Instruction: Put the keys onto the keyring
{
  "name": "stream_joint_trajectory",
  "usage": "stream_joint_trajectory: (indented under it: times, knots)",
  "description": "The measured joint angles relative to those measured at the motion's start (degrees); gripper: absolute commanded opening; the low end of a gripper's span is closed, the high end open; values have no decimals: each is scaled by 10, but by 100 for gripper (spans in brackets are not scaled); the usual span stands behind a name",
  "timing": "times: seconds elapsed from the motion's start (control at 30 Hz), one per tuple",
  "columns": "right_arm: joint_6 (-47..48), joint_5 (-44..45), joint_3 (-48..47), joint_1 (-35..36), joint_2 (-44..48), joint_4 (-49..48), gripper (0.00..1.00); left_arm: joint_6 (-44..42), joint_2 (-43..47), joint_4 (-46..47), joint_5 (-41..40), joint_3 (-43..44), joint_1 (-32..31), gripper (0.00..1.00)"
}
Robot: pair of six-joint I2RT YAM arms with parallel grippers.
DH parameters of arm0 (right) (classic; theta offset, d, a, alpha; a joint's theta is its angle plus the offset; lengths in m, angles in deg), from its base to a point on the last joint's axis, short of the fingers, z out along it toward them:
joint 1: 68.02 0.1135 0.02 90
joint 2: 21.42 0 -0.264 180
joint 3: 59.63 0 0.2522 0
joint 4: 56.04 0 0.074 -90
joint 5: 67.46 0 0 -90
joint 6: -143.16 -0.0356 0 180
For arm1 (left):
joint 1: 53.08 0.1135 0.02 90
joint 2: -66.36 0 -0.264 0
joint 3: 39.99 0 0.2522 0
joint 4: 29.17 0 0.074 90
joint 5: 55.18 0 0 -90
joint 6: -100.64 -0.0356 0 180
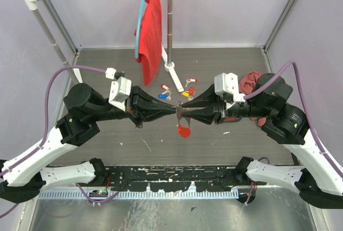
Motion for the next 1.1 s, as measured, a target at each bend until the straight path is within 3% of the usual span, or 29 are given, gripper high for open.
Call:
stream_joint_trajectory:
  times: [0.57,0.9,1.1]
  knots:
    - [-19,-24,8,0,-9,-51,26,2,-9,2,11,0,0,0]
    - [-21,-30,8,0,-9,-49,2,1,-11,1,11,0,0,0]
    - [-22,-29,7,0,-9,-45,1,-2,-12,0,11,0,0,7]
